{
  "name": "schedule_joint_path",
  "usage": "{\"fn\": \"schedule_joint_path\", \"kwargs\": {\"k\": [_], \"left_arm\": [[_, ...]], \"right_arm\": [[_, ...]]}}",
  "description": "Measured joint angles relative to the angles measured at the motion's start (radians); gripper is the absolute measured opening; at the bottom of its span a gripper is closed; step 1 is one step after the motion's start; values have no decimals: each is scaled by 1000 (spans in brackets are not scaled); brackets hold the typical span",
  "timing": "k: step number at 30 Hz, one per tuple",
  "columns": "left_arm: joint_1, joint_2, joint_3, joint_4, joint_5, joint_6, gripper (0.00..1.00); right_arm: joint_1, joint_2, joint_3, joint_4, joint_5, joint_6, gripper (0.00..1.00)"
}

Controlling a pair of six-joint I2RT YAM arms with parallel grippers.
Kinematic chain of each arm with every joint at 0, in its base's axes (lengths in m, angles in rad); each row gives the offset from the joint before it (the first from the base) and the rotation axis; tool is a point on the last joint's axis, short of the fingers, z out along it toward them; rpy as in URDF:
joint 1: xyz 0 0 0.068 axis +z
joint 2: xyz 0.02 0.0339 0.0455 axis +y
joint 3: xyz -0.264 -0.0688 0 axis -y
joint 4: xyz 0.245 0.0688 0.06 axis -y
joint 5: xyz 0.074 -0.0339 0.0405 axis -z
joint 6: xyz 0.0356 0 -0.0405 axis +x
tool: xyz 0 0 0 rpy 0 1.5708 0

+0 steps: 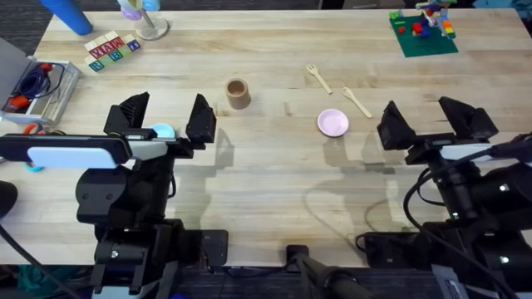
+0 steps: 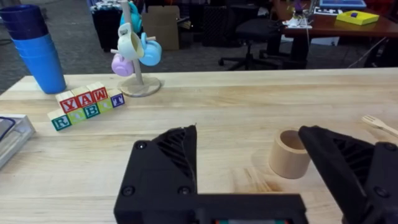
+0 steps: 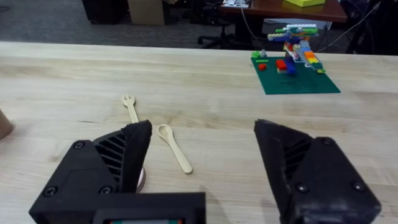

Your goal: Pick up a utensil and set it on the pink plate, then put the other utensil in the container.

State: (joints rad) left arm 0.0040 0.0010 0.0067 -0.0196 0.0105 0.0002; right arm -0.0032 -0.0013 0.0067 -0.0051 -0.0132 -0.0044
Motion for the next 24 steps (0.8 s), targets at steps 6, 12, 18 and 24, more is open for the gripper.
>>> {"fn": "schedule_joint_path", "kwargs": {"k": [6,12,18,24], "left_arm": [[0,0,0,0,0,0,993],[0,0,0,0,0,0,994],[0,0,0,-3,0,0,993],[0,2,6,-70,-30,-70,992]], "right_arm": [[0,1,0,-4,0,0,996],[0,0,0,-4,0,0,996],[0,1,0,-3,0,0,996],[-1,11,37,-85,14,16,995]]}}
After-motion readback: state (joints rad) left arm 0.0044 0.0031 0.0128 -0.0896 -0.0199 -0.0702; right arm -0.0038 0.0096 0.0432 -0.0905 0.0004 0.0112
